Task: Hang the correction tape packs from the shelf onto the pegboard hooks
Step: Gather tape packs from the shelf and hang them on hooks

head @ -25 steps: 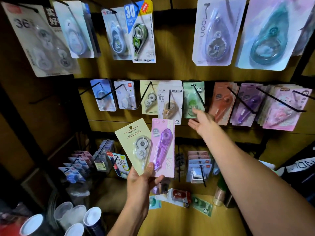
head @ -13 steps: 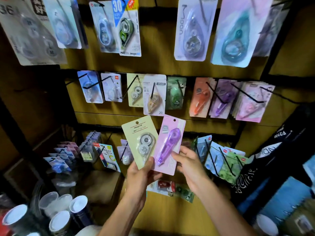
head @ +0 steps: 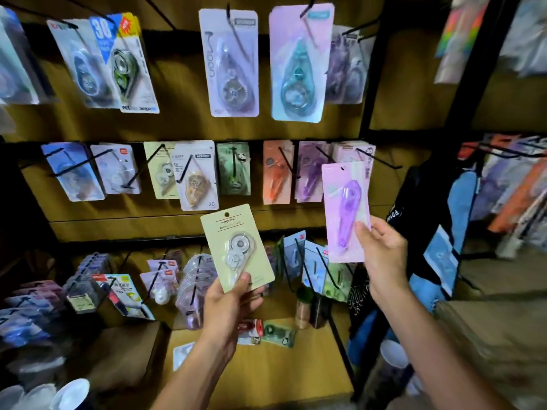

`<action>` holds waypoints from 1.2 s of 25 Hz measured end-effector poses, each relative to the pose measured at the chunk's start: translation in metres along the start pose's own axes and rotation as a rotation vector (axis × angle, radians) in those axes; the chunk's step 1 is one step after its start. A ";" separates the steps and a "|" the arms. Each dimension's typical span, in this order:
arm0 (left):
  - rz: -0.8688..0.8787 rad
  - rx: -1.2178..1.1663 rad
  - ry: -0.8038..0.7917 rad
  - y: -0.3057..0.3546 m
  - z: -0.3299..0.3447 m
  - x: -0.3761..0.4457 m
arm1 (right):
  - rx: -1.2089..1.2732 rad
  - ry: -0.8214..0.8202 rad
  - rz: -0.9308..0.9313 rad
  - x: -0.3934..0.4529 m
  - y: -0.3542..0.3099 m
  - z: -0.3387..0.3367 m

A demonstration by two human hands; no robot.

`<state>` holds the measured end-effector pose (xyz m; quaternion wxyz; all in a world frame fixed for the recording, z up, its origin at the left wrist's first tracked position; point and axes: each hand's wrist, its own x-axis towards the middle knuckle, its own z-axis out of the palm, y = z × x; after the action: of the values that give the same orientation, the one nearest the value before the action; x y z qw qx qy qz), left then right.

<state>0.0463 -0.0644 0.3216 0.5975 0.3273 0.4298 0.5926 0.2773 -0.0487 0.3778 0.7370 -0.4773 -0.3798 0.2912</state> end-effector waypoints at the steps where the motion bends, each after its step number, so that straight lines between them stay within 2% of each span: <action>1: 0.000 -0.001 -0.011 -0.001 0.004 0.000 | -0.014 0.006 -0.002 0.002 0.001 -0.005; 9: -0.005 0.001 -0.026 -0.011 0.014 0.002 | -0.059 0.034 0.028 0.006 -0.002 -0.016; 14: 0.025 0.031 -0.039 -0.007 0.017 0.011 | -0.126 0.126 0.203 0.060 0.009 0.021; 21: 0.072 0.116 -0.063 0.014 -0.008 0.037 | -0.128 0.178 0.393 0.152 0.029 0.084; 23: 0.085 0.133 -0.067 0.018 -0.013 0.042 | -0.219 0.142 0.421 0.162 0.040 0.092; 25: 0.096 0.136 -0.075 0.019 -0.016 0.044 | -0.390 0.163 0.360 0.150 0.048 0.095; 27: 0.097 0.125 -0.077 0.018 -0.018 0.043 | -0.346 0.279 0.246 0.111 0.051 0.091; 28: 0.091 0.123 -0.075 0.017 -0.018 0.041 | -0.279 0.278 0.216 0.084 0.052 0.087; 30: 0.085 0.136 -0.069 0.016 -0.017 0.038 | -0.155 0.090 0.231 0.031 0.055 0.082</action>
<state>0.0216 -0.0276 0.3242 0.5626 0.4052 0.4340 0.5752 0.2216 0.0365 0.3566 0.6757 -0.5861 -0.3102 0.3221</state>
